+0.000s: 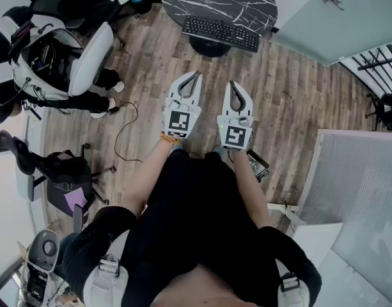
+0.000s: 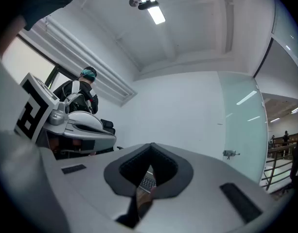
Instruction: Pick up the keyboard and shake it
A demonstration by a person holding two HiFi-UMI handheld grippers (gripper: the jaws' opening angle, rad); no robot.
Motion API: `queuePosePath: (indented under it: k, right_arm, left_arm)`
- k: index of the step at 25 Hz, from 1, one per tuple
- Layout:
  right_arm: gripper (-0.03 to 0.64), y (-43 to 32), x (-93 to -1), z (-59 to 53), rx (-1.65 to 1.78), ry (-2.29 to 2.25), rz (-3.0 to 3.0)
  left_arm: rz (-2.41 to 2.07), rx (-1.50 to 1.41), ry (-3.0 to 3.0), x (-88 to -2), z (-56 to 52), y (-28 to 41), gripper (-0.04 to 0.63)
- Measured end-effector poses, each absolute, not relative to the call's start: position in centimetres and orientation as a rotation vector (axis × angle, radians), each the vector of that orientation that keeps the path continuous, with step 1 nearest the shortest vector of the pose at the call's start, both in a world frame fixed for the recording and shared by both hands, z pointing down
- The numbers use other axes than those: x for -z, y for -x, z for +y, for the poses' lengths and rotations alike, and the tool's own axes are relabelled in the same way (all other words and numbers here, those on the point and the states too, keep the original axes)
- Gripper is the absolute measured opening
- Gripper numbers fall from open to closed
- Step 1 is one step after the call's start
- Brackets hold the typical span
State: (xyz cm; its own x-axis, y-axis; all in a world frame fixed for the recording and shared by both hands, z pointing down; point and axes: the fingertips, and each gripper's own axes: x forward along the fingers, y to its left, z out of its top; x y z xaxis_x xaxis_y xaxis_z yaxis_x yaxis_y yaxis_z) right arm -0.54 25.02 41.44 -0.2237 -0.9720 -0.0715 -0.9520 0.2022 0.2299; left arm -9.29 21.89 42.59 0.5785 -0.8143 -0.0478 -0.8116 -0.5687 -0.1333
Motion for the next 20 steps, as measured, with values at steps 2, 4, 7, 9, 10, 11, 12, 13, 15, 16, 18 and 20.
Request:
queuePosePath:
  k: [2,4,7,9,10,11,12,13,15,16,18,20]
  right_arm:
    - [0.028,0.8,-41.8,24.5,0.292,-1.935,-2.361]
    - [0.029,0.8,-42.4,24.0,0.234,-1.957,-2.357]
    - [0.032,0.8,-43.4,22.7,0.111,-1.983,-2.384]
    - [0.032,0.5,-44.0,21.9,0.026,-2.014,-2.403]
    - [0.032,0.2,-44.2,21.4,-0.007,-2.034,-2.406]
    - [0.032,-0.1,-44.4,20.8,-0.033,-2.053,-2.408]
    - [0.034,-0.4,-44.7,20.1,-0.057,-2.067,-2.412]
    - [0.033,-0.8,-45.0,19.3,-0.081,-2.077,-2.419]
    - [0.034,-1.6,-45.7,17.5,-0.122,-2.082,-2.44]
    - [0.034,-2.1,-46.0,16.5,-0.135,-2.08,-2.452]
    - [0.034,-3.0,-46.6,14.8,-0.142,-2.067,-2.48]
    - [0.034,-4.3,-46.5,13.0,-0.105,-2.037,-2.508]
  left_arm:
    - [1.377,0.02,2.683,-42.8,21.4,10.0,0.015]
    - [1.368,0.008,2.702,-42.8,21.1,10.6,0.015]
    - [1.331,-0.001,2.726,-42.7,20.4,11.2,0.015]
    - [1.295,-0.001,2.742,-42.7,19.9,10.9,0.014]
    - [1.28,0.001,2.747,-42.8,19.6,10.6,0.015]
    - [1.27,0.002,2.751,-42.9,19.0,10.2,0.015]
    - [1.265,0.004,2.754,-43.1,18.4,9.8,0.015]
    - [1.265,0.007,2.756,-43.3,17.6,9.3,0.014]
    - [1.272,0.009,2.752,-43.8,15.8,8.1,0.015]
    - [1.28,0.01,2.744,-44.1,14.9,7.4,0.015]
    - [1.303,0.014,2.721,-44.5,13.2,6.0,0.015]
    - [1.336,0.015,2.7,-44.7,11.3,4.4,0.015]
